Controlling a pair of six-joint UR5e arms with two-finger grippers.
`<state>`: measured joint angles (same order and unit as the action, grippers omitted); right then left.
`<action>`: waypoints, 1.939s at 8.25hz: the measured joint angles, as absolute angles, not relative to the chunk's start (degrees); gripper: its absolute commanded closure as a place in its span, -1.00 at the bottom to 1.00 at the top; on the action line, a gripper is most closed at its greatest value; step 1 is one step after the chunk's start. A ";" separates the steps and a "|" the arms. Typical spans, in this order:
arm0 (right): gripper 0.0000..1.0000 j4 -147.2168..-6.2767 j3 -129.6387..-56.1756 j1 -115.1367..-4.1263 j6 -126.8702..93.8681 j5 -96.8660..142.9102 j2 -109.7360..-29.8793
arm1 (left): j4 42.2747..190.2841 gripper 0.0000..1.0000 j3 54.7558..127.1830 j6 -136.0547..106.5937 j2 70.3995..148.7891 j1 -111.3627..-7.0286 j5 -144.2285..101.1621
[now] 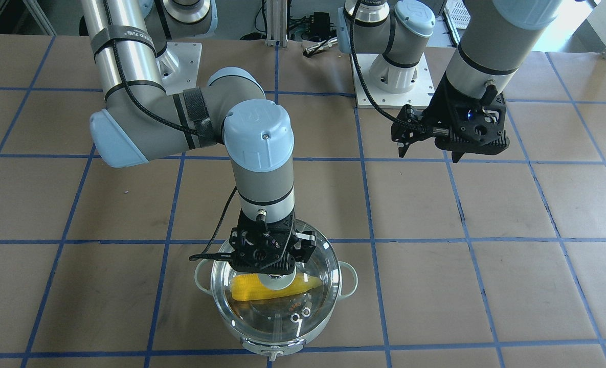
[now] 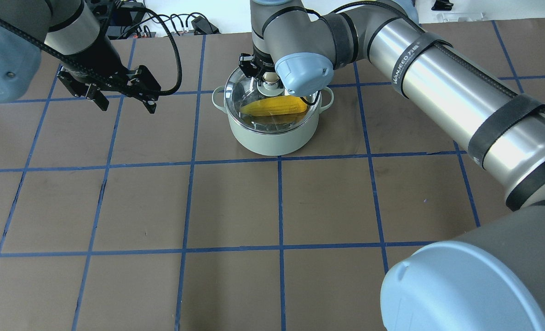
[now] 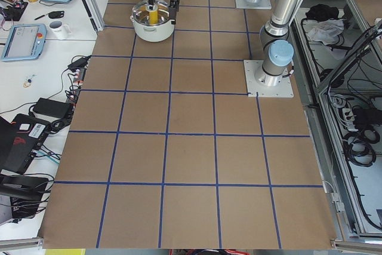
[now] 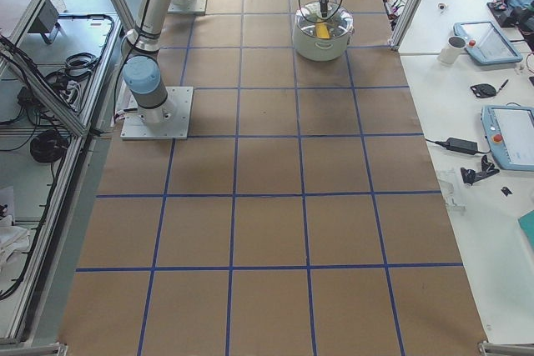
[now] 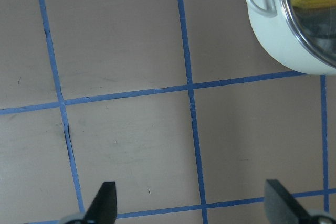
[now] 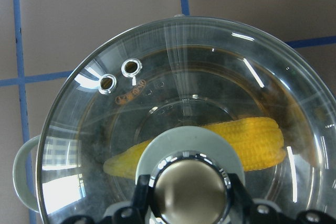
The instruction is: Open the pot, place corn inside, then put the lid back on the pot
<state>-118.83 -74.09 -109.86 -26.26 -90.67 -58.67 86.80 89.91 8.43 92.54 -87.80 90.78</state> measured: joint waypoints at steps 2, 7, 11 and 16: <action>-1.00 -118.83 -74.09 -109.86 -26.69 -90.48 -58.53 | 86.65 -1.00 89.91 8.31 92.58 -87.80 90.62; -1.00 -118.59 -74.35 -109.73 -26.97 -89.85 -60.09 | 86.57 -1.00 89.94 8.26 92.59 -87.80 90.32; -1.00 -109.95 -81.49 -103.18 -22.93 -89.98 -74.81 | 86.57 -1.00 89.93 8.26 92.52 -87.80 90.60; -1.00 -88.66 -84.77 -94.72 -9.69 -90.48 -89.37 | 86.58 -1.00 89.79 8.33 91.82 -87.80 90.62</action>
<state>-88.66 -84.77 -94.72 -9.69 -90.48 -89.37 86.58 89.79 8.33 91.82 -87.80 90.62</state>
